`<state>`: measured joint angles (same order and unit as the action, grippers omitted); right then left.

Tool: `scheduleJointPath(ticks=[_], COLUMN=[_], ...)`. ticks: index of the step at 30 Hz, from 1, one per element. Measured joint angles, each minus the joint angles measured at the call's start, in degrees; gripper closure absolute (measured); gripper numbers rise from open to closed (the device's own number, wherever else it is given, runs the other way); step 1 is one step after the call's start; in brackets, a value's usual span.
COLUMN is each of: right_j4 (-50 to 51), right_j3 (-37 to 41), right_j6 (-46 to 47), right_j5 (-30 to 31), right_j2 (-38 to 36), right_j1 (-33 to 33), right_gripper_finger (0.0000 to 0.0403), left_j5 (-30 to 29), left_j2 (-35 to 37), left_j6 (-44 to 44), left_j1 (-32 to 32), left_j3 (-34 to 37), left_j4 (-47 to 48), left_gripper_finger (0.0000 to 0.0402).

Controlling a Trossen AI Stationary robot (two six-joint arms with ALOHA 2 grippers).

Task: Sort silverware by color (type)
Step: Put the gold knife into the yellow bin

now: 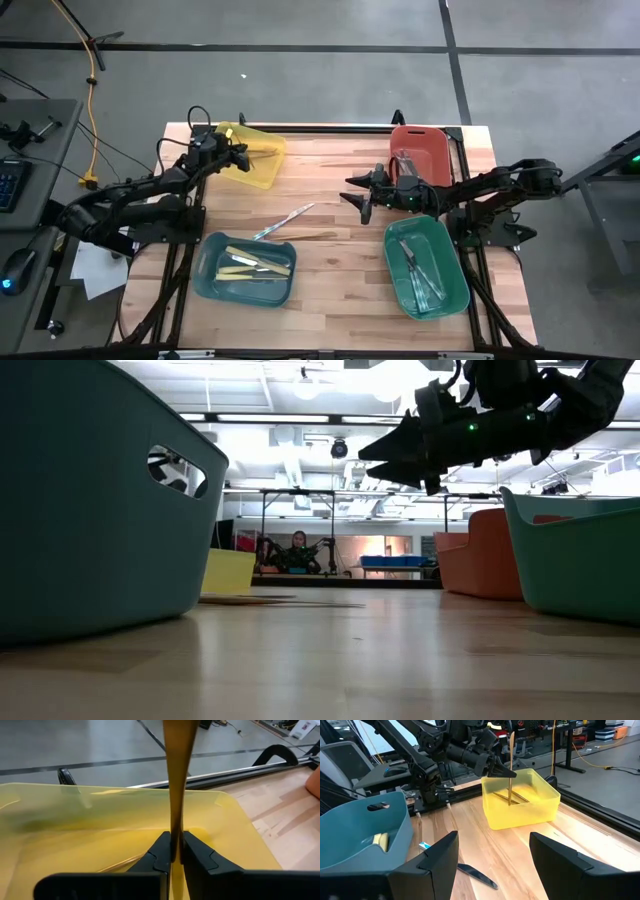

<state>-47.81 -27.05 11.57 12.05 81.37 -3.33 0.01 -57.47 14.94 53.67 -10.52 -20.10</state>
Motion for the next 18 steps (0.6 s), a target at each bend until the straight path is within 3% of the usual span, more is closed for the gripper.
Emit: scheduleJointPath(ticks=[18], right_j4=[0.02], right_j3=[0.0], right_j6=[-0.01], right_j5=[0.0], right_j2=[-0.01], right_j1=[0.0], right_gripper_finger=[0.0176], left_j5=[-0.59], left_j2=[0.02], left_j6=[-3.08], left_j1=[-0.04], left_j3=[0.07], left_j4=[1.18], left_gripper_finger=[0.0371])
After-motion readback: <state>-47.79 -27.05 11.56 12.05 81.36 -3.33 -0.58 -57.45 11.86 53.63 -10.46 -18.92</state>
